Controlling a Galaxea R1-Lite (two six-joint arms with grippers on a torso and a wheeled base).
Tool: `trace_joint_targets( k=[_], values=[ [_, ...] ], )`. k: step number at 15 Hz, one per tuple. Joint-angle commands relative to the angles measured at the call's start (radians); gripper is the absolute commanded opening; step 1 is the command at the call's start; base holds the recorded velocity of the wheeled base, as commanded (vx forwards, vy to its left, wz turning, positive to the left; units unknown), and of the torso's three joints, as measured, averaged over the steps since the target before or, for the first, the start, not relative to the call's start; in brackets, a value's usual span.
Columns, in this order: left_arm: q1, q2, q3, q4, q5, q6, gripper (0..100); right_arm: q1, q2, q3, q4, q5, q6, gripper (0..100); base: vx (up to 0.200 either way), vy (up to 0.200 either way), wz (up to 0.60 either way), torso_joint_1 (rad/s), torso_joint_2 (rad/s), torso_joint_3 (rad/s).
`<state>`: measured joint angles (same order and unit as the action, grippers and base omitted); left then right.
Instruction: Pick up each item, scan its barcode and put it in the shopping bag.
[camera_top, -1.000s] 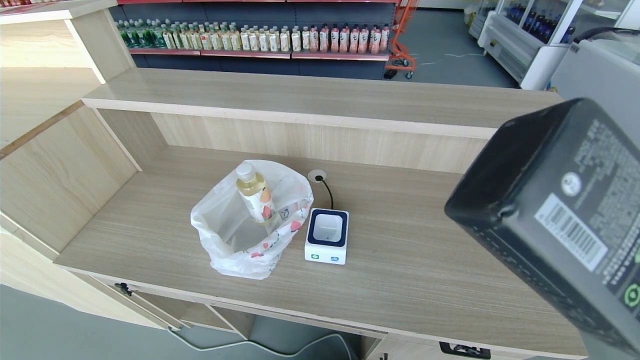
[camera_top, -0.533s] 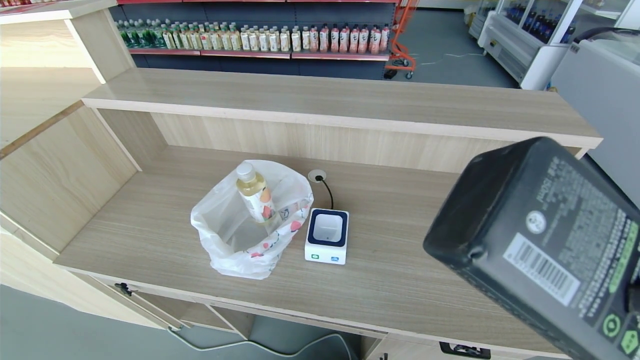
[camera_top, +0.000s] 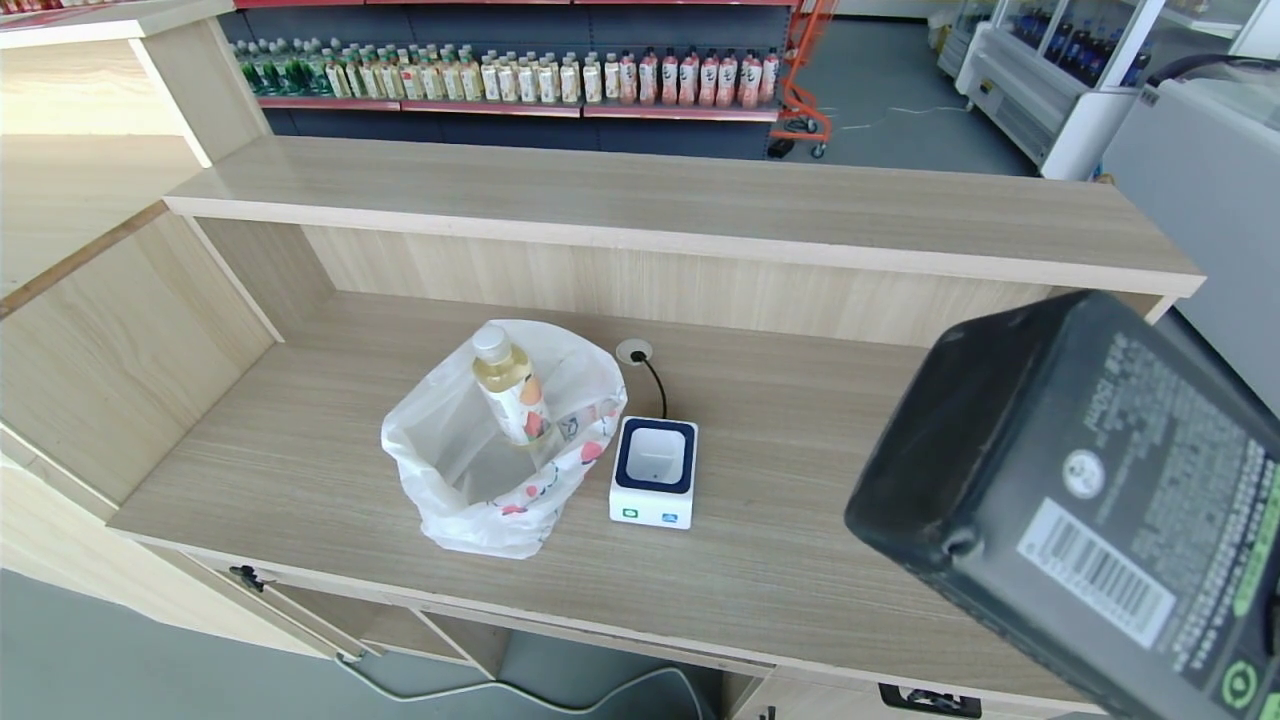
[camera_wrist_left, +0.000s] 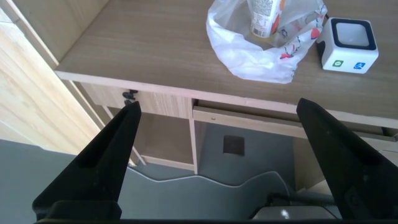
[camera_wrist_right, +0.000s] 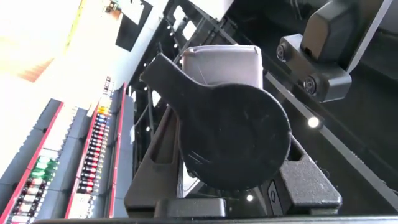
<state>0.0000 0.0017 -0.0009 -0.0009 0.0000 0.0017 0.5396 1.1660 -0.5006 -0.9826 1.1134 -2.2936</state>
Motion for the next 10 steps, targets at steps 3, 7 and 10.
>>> trace_joint_targets(
  k=[3,7,10],
  values=[
    [0.0,0.0,-0.001,0.001,0.0,0.0,100,-0.118,-0.006,-0.053,0.073,-0.087,0.141,0,0.0,0.0,0.0,0.0,0.0,0.0],
    [0.0,0.0,0.001,0.001,0.0,0.0,100,-0.228,-0.066,-0.068,0.375,-0.856,1.192,0,0.0,0.0,0.0,0.0,0.0,0.0],
    [0.0,0.0,0.001,0.001,0.0,0.0,100,-0.279,-0.075,-0.055,0.404,-0.906,1.608,0,0.0,0.0,0.0,0.0,0.0,0.0]
  ],
)
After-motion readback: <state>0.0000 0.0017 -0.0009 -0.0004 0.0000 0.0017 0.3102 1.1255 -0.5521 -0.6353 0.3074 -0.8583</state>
